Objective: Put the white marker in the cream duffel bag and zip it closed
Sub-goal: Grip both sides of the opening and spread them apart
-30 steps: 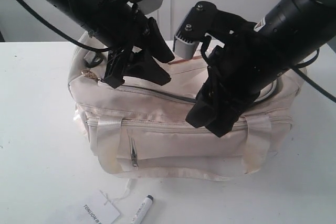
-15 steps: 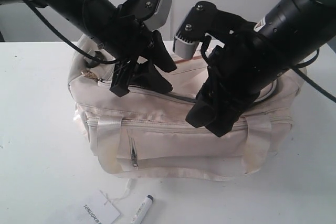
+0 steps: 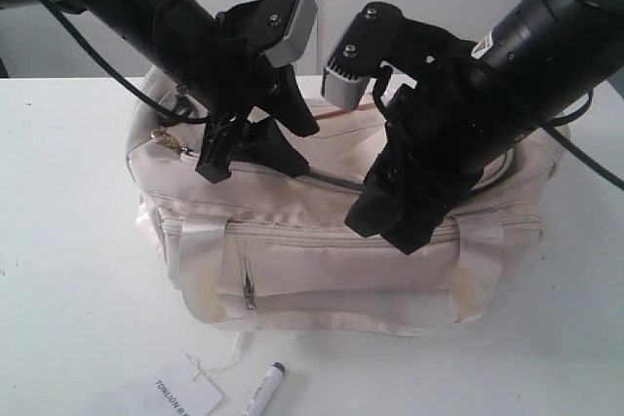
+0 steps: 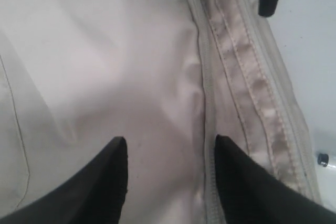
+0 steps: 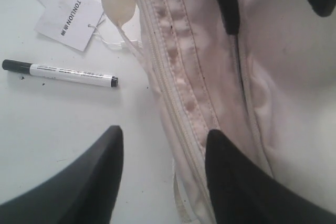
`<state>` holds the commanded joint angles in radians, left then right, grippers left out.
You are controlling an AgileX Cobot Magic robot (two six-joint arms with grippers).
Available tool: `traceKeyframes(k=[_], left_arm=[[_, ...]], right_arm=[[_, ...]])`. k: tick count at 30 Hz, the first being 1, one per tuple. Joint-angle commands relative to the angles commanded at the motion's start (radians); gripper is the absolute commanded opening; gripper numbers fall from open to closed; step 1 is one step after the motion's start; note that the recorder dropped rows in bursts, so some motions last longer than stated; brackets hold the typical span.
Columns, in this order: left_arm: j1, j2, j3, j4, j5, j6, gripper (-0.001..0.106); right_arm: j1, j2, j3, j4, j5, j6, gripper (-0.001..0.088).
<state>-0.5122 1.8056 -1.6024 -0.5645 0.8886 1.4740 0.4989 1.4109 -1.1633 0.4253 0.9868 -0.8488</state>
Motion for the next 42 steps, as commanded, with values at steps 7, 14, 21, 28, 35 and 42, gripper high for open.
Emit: traceKeyframes(k=[7, 14, 21, 28, 35, 42], left_arm=[[0.000, 0.000, 0.000, 0.012, -0.058, -0.021, 0.055], [0.000, -0.002, 0.000, -0.087, -0.094, -0.043, 0.055], [0.000, -0.002, 0.000, -0.162, -0.100, -0.035, 0.055], [0.000, 0.000, 0.000, -0.155, -0.046, -0.035, 0.055], [0.000, -0.002, 0.000, -0.183, 0.056, 0.012, 0.055], [0.000, 0.000, 0.000, -0.204, 0.053, 0.048, 0.055]], right_arm=[[0.000, 0.000, 0.000, 0.000, 0.000, 0.000, 0.0465], [0.000, 0.000, 0.000, 0.000, 0.000, 0.000, 0.0465], [0.000, 0.000, 0.000, 0.000, -0.006, 0.000, 0.0465], [0.000, 0.000, 0.000, 0.000, -0.006, 0.000, 0.0464], [0.000, 0.000, 0.000, 0.000, -0.008, 0.000, 0.0464], [0.000, 0.000, 0.000, 0.000, -0.008, 0.000, 0.0464]])
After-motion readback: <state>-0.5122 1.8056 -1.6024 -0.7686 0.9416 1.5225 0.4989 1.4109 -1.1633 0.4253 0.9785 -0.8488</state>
